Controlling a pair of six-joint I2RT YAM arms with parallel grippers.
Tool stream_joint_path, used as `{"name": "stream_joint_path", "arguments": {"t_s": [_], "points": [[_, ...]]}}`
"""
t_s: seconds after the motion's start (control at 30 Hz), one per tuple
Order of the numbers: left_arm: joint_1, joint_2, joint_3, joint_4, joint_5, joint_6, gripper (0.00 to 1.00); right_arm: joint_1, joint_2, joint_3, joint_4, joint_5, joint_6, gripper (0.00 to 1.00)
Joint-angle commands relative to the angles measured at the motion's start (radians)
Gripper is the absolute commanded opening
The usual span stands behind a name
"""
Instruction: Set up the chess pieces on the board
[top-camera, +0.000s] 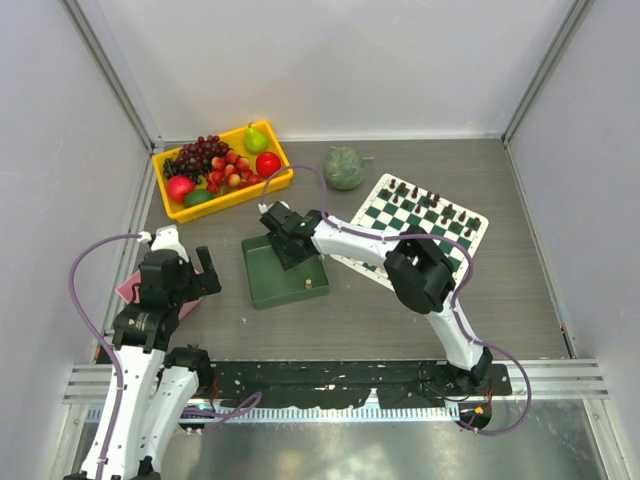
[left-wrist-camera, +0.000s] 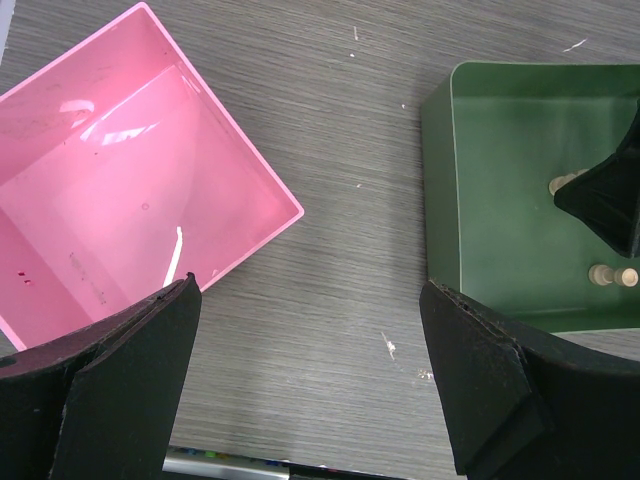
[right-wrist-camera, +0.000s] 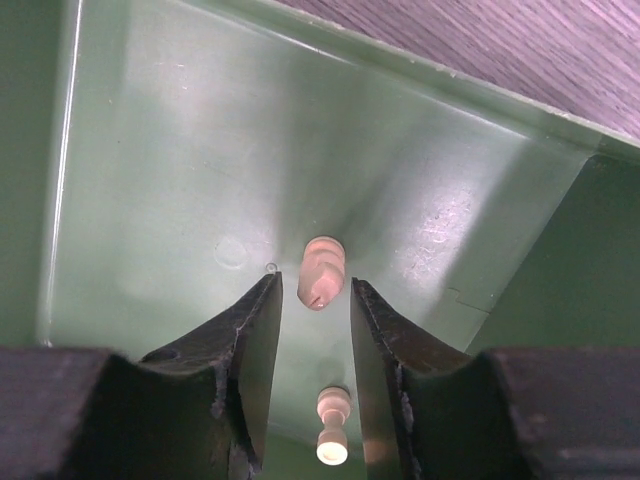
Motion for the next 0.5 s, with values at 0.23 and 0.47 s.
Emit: {"name": "stream_joint_path", "arguments": {"t_s": [0.23, 0.47], "points": [[0.000, -0.005, 0.016, 0.022, -0.008, 0.006, 0.99, 0.004, -0.040, 0.091, -0.013, 0.015, -0.007, 0.53], [-0.001, -0.005, 0.016, 0.023, -0.010, 0.006, 0.99, 0.004, -0.054, 0.119, -0.030, 0.045, 0.000, 0.57]]}}
